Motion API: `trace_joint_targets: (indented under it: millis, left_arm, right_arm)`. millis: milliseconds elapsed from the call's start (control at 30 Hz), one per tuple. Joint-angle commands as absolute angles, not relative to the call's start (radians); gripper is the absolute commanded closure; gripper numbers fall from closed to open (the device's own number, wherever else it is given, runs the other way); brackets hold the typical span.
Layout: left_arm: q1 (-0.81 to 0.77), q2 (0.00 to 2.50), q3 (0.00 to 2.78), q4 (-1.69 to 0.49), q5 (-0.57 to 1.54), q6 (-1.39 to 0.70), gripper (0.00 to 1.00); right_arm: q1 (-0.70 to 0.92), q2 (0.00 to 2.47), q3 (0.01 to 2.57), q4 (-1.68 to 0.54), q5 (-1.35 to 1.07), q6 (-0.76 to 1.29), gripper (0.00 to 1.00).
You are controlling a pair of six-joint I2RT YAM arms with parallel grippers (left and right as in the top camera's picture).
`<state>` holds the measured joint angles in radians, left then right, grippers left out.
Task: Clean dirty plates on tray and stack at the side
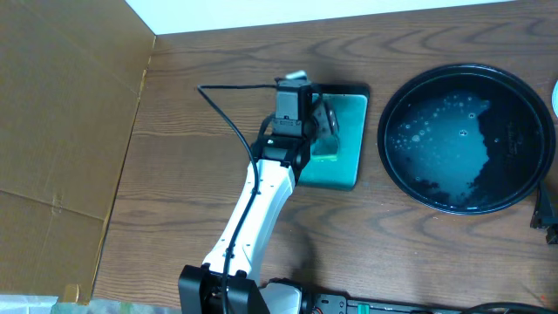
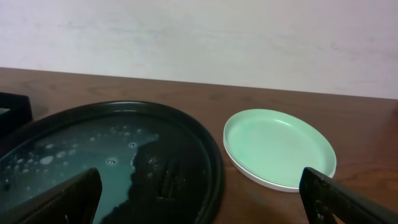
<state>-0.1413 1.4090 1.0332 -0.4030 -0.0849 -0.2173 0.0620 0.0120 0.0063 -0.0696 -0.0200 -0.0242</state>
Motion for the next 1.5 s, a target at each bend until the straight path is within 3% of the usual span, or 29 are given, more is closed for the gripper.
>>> trace_joint_targets:
  millis: [0, 333, 567, 733, 1467]
  left_arm:
    - [-0.141, 1.385, 1.021, -0.465, -0.097, -0.07, 0.18]
    - [-0.14, 1.066, 0.711, -0.399, -0.068, 0.041, 0.18]
    - [-0.138, 0.691, 0.408, -0.119, 0.05, 0.151, 0.18]
    - [-0.128, 0.447, 0.262, -0.043, 0.068, 0.149, 0.18]
    - [0.007, 0.077, 0.004, -0.051, 0.048, 0.035, 0.18]
  right_arm:
    - [0.058, 0.005, 0.006, -0.075, -0.027, -0.039, 0.01]
    - [0.058, 0.005, 0.006, -0.075, -0.027, -0.039, 0.01]
    - [0.058, 0.005, 0.006, -0.075, -0.027, -0.038, 0.01]
    - [0.058, 0.005, 0.006, -0.075, -0.027, -0.039, 0.01]
    - [0.058, 0.005, 0.006, -0.075, -0.027, -0.039, 0.01]
